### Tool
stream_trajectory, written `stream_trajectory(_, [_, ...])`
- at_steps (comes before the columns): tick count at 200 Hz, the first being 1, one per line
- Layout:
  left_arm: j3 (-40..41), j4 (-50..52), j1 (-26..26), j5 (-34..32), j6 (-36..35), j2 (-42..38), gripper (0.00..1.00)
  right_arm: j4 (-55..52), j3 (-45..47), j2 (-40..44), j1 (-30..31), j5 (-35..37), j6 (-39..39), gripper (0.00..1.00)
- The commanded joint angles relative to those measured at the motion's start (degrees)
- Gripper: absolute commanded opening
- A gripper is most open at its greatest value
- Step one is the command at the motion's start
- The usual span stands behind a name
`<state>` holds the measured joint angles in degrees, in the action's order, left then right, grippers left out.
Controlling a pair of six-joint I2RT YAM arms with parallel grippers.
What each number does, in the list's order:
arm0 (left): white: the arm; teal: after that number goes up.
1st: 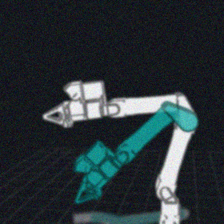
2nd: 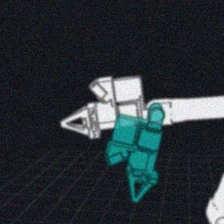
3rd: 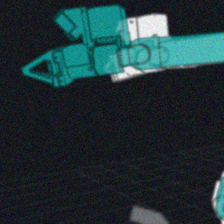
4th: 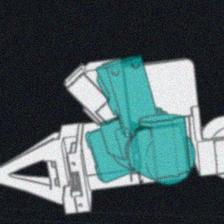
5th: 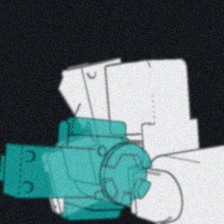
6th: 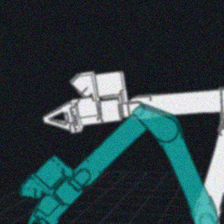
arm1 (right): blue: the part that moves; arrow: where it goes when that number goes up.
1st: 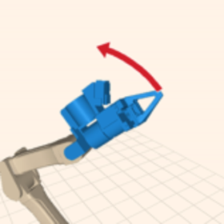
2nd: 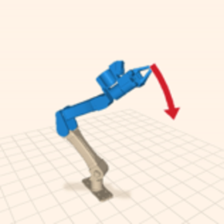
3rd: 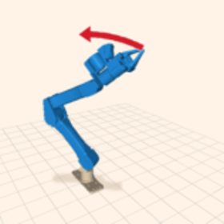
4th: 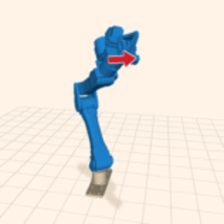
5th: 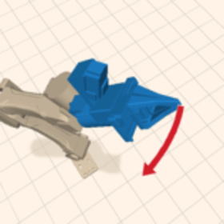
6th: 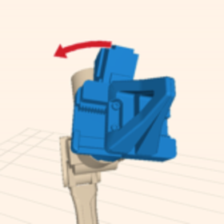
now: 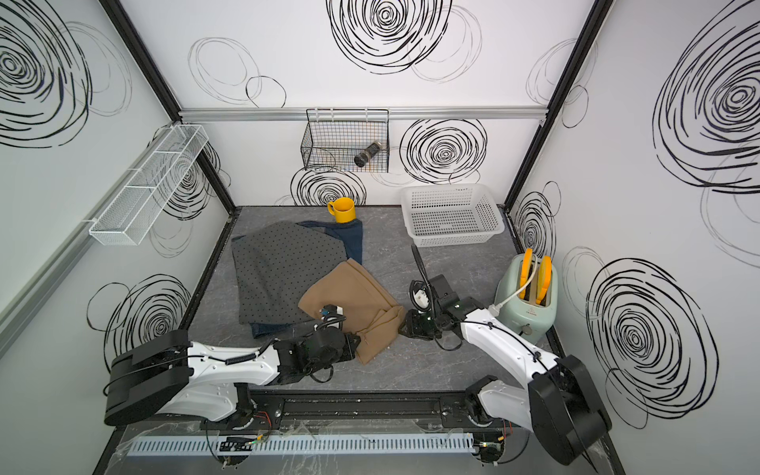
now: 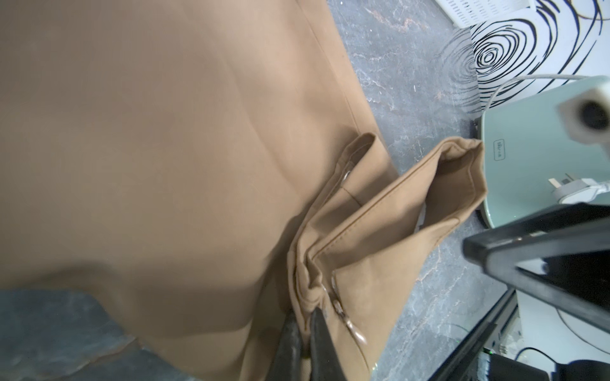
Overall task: Roll up the skirts
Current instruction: Roll the skirt at the center of the board.
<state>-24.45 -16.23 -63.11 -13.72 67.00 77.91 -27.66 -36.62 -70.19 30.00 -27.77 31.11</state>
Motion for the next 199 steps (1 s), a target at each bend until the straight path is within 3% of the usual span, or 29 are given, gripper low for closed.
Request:
stream_trajectory(1, [-1.9, 3.4, -0.7, -3.6, -2.5, 1.0, 0.00, 4.2, -3.1, -5.5, 1.0, -2.2, 2.2, 0.33])
stream_trajectory(66, [-7.0, 13.0, -4.7, -11.4, -5.5, 2.8, 0.00, 6.4, -7.5, -14.3, 2.2, 0.0, 4.5, 0.30])
stream_trajectory(106, [-9.9, 19.0, -7.3, -18.9, -9.4, 1.7, 0.02, 7.4, -8.7, -16.9, 1.7, 2.3, 6.2, 0.31])
stream_trajectory(109, [-9.9, 19.3, -7.7, -19.3, -9.4, 1.6, 0.06, 7.4, -8.8, -17.0, 1.6, 2.5, 6.3, 0.31])
stream_trajectory(160, [-7.1, 14.7, -11.9, -15.4, -8.1, 1.0, 0.07, 2.6, -14.4, -22.7, 2.6, 4.3, 4.6, 0.32])
stream_trajectory(176, [-6.8, 17.5, -12.4, -17.0, -7.1, -2.0, 0.12, 3.1, -13.9, -22.5, 2.8, 4.9, 5.1, 0.35])
stream_trajectory(199, [-5.5, 19.3, -12.3, -16.1, -6.9, -5.7, 0.30, 2.8, -14.3, -23.2, 3.3, 5.7, 5.5, 0.36])
